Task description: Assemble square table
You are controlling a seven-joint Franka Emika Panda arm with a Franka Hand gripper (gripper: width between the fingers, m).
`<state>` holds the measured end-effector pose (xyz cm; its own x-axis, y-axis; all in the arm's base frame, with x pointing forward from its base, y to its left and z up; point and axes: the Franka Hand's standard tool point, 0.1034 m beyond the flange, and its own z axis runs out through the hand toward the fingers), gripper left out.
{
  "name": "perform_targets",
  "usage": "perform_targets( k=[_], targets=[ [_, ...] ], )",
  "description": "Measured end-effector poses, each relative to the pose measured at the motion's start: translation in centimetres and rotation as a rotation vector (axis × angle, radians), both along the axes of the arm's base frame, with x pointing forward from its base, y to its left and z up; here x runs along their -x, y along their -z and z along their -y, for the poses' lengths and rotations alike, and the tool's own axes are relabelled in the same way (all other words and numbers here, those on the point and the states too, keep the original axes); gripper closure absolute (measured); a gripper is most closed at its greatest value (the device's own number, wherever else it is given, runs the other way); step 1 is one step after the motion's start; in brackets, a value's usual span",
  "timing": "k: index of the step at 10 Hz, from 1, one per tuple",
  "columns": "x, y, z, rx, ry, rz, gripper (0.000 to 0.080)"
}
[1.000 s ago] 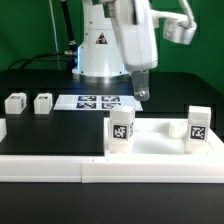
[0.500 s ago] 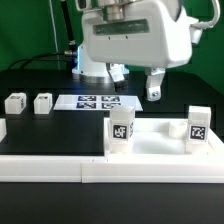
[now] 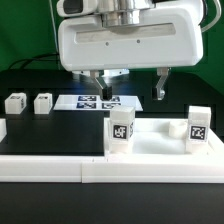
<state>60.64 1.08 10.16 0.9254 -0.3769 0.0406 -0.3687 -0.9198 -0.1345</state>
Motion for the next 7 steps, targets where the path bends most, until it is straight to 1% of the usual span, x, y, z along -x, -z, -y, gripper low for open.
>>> perform_targets(
  k=[1,2,3,4,5,6,7],
  targets=[
    [0.0,0.0,0.2,0.016,-0.092,0.007,0.0151],
    [0.0,0.0,0.3,0.022,-0.147,0.013,0.0151],
    [0.3,0.3,0.8,0.03,-0.239,0.017,0.0151],
    [1.3,1.6,2.4,0.035,-0.363,-0.003,0.0151],
    [2.2,2.8,2.9,0.054,-0.404,-0.018,0.0151],
    [3.2,3.8,3.0,0.053,-0.402,-0.04,0.0151],
    [4.3,5.2,2.9,0.055,-0.377,-0.066,0.0151]
  ],
)
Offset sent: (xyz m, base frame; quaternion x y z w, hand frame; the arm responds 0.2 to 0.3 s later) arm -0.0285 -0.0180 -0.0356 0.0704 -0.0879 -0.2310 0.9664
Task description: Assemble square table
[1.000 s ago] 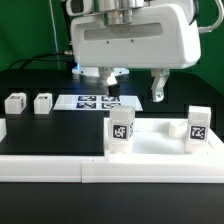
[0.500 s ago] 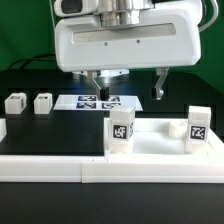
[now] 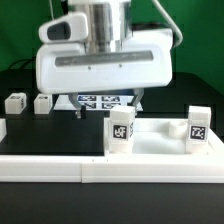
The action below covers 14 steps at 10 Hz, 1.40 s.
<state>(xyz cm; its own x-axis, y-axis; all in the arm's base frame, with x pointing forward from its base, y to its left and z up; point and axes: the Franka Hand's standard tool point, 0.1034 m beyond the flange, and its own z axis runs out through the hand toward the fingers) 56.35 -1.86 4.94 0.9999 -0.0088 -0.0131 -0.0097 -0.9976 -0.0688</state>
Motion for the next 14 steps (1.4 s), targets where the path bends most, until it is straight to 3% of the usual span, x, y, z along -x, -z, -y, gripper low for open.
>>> perform_targets(
  k=[1,4,8,10,11,12,13,14],
  targets=[
    [0.5,1.4,-0.4,0.003,0.017,-0.025,0.0151],
    [0.9,3.6,-1.1,0.013,0.044,-0.054,0.0151],
    [1.0,3.9,-1.0,0.013,0.052,-0.058,0.0181],
    [1.0,3.9,-1.0,0.013,0.054,-0.058,0.0542],
    [1.0,3.9,-0.9,0.013,0.055,-0.058,0.0542],
    [1.0,3.9,-0.5,0.018,0.057,-0.058,0.069],
    [1.1,3.9,-0.4,0.023,0.049,-0.06,0.069],
    [1.1,3.9,-0.4,0.023,0.048,-0.06,0.0741]
  ],
)
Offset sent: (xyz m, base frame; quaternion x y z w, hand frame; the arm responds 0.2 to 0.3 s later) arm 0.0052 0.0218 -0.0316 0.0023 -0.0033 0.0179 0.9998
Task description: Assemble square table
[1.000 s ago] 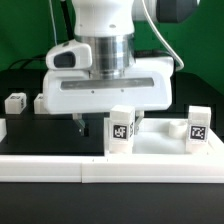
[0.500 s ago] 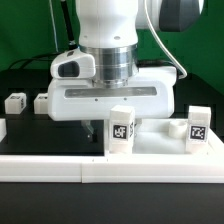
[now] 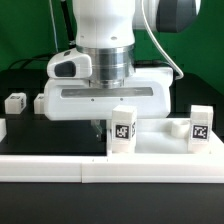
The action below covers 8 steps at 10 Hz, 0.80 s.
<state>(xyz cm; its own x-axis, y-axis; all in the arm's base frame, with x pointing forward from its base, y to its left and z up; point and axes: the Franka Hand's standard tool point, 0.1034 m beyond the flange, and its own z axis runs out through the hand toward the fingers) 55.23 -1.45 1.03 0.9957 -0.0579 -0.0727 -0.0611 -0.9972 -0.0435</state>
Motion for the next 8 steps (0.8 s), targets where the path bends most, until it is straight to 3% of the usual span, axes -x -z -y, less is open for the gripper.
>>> perform_targets(
  k=[8],
  targets=[
    [0.0,0.0,0.0,0.0,-0.001,0.0,0.0741]
  ],
)
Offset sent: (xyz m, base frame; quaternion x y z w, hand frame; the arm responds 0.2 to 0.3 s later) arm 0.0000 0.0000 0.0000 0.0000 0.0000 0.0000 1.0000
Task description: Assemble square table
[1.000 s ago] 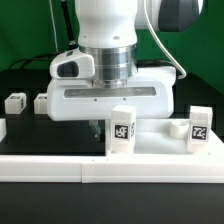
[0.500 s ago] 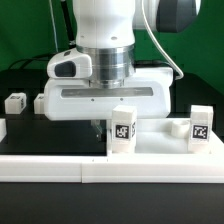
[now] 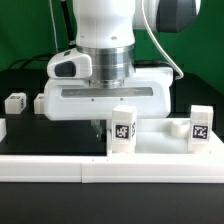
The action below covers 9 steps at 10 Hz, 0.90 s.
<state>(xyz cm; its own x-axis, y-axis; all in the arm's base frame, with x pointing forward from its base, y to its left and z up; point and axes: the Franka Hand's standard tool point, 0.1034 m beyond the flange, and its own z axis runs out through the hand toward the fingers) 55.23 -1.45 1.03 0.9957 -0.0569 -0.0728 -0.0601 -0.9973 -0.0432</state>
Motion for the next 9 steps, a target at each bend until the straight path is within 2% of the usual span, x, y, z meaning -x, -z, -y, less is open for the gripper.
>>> perform_targets(
  k=[2,4,6,9],
  targets=[
    [0.0,0.0,0.1,-0.001,-0.034,0.001,0.0741],
    [0.0,0.0,1.3,-0.007,-0.176,0.008,0.0741],
    [-0.3,-0.1,1.9,0.029,-0.347,0.022,0.0741],
    [-0.2,-0.1,2.6,0.035,-0.53,0.014,0.0741]
  ],
)
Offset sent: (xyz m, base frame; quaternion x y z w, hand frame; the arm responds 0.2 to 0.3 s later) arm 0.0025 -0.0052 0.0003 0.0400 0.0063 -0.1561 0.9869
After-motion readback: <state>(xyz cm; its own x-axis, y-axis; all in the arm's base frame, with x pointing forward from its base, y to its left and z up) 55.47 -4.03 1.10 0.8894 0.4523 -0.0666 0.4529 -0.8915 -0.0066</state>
